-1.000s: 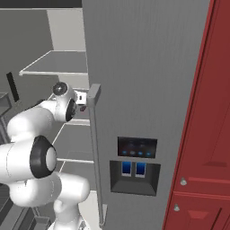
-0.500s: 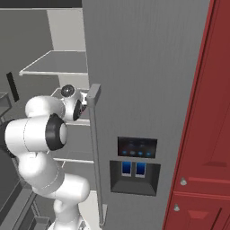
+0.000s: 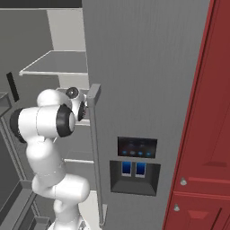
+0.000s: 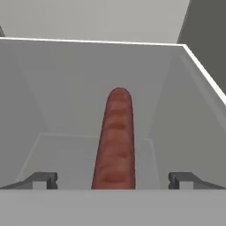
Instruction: Retrieve the sausage and cheese from the fridge and place them on the cutting board on the counter.
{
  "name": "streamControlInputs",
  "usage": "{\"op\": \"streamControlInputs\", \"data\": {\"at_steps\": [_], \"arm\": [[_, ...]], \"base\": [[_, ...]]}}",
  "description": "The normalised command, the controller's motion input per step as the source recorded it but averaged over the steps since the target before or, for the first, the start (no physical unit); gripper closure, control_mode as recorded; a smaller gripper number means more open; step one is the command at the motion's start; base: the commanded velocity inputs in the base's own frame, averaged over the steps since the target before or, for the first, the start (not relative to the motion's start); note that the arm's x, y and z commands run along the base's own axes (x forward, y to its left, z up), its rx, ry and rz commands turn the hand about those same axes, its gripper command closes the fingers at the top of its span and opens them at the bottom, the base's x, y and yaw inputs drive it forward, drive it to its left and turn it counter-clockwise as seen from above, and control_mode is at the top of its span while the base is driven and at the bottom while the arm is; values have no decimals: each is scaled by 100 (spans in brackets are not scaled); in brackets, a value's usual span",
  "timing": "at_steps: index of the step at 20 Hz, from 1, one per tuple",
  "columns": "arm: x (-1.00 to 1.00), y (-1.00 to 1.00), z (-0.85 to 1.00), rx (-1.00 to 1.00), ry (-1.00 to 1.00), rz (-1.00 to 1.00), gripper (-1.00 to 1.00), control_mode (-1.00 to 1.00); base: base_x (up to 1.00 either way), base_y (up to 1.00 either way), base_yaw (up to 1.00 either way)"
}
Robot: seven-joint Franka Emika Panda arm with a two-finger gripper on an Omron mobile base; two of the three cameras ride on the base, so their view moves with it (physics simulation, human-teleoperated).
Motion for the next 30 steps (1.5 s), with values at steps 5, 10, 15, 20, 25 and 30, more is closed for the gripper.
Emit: {"op": "streamControlInputs", "data": {"at_steps": [5, 10, 15, 20, 25, 30], "arm": [[35, 13, -40, 0, 0, 0, -100, -100], [10, 10, -40, -1, 0, 0, 100, -100], [-21, 6, -21, 0, 0, 0, 100, -100], [-79, 0, 0, 1, -5, 0, 100, -100], [-100, -13, 50, 5, -7, 0, 100, -100], [-97, -4, 100, 6, 2, 0, 100, -100]], "base": [[0, 0, 0], [0, 0, 0], [0, 0, 0], [0, 0, 0], [0, 0, 0], [0, 0, 0]]}}
